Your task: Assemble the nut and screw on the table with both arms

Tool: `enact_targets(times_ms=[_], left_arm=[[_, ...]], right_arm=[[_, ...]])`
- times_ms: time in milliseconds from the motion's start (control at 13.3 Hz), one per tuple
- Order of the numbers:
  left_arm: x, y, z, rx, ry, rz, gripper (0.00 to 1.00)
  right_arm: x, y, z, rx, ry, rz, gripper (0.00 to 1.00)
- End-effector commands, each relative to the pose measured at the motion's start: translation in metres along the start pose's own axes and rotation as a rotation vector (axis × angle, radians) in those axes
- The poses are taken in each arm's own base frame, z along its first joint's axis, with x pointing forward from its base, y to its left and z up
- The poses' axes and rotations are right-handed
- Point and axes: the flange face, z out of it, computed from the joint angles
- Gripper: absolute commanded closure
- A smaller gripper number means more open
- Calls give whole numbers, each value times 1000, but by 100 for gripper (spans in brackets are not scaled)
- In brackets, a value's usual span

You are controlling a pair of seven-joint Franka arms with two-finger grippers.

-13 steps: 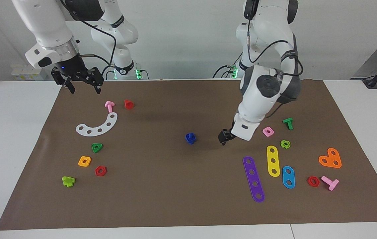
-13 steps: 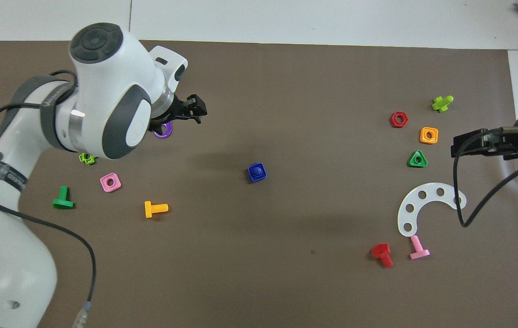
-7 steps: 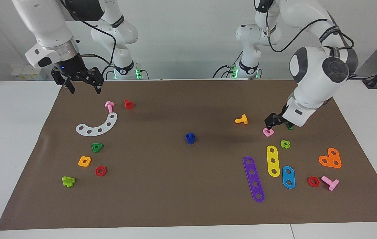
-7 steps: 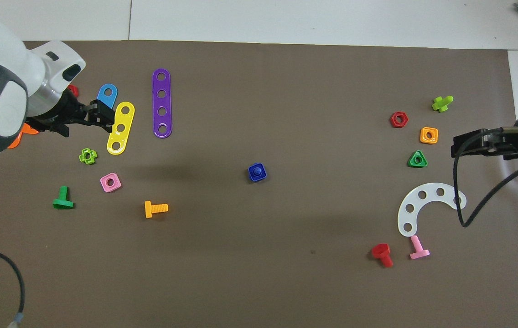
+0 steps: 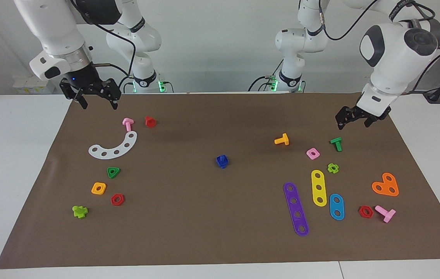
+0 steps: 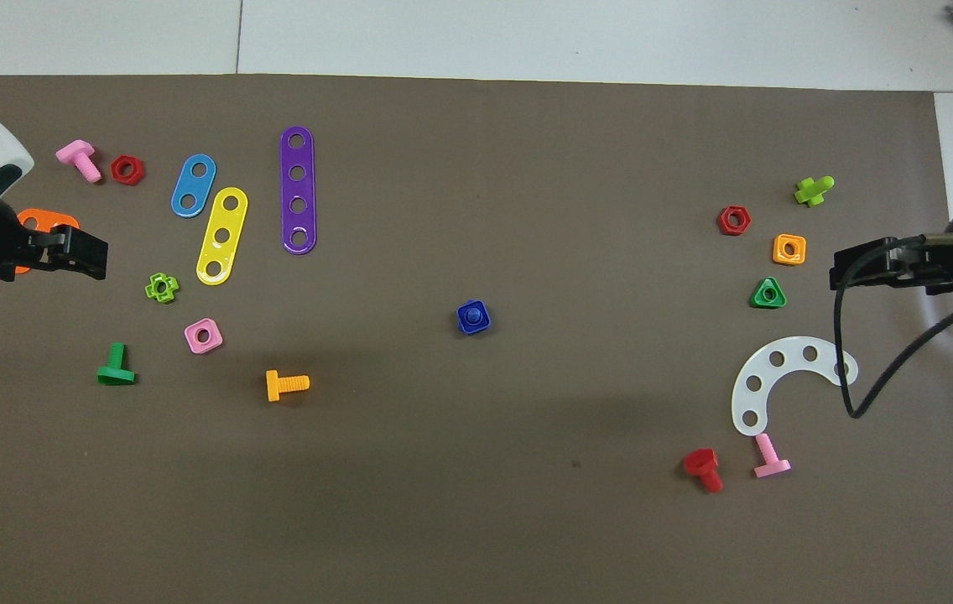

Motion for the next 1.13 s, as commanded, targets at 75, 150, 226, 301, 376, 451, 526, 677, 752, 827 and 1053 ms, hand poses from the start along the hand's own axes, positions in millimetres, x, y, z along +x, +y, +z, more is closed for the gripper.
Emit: enact_targets(times_ms=[75, 150, 226, 301, 376, 451, 526, 677, 752, 827, 1053], left_arm=[[-12, 2, -26, -34, 26, 11, 0], [-12, 2, -28, -72, 27, 1, 0], [-13, 2, -29, -76, 24, -1, 0], [-14, 2, -31, -75, 24, -1, 0], [-15, 1, -34, -75, 28, -1, 0], [-17, 1, -38, -76, 36, -1, 0], [-18, 1, -39, -75, 36, 1, 0], [-23, -1, -43, -72, 28, -2, 0], [-24, 0, -42, -71, 16, 0, 0], [-26, -1, -42, -68, 7, 1, 0], [-27, -6, -42, -68, -1, -7, 0]], right_arm=[[-7, 3, 0, 4, 5, -11, 0], [-7, 3, -1, 4, 6, -11, 0], [-7, 3, -1, 4, 6, -11, 0], [-7, 3, 0, 4, 5, -11, 0], [-7, 2, -1, 4, 6, -12, 0], [-7, 2, -1, 4, 6, -12, 0], [-7, 3, 0, 4, 5, -11, 0], [-7, 3, -1, 4, 6, -11, 0], [-7, 3, 0, 4, 5, -11, 0], [-7, 3, -2, 4, 11, -9, 0], [-7, 3, -1, 4, 5, -11, 0]])
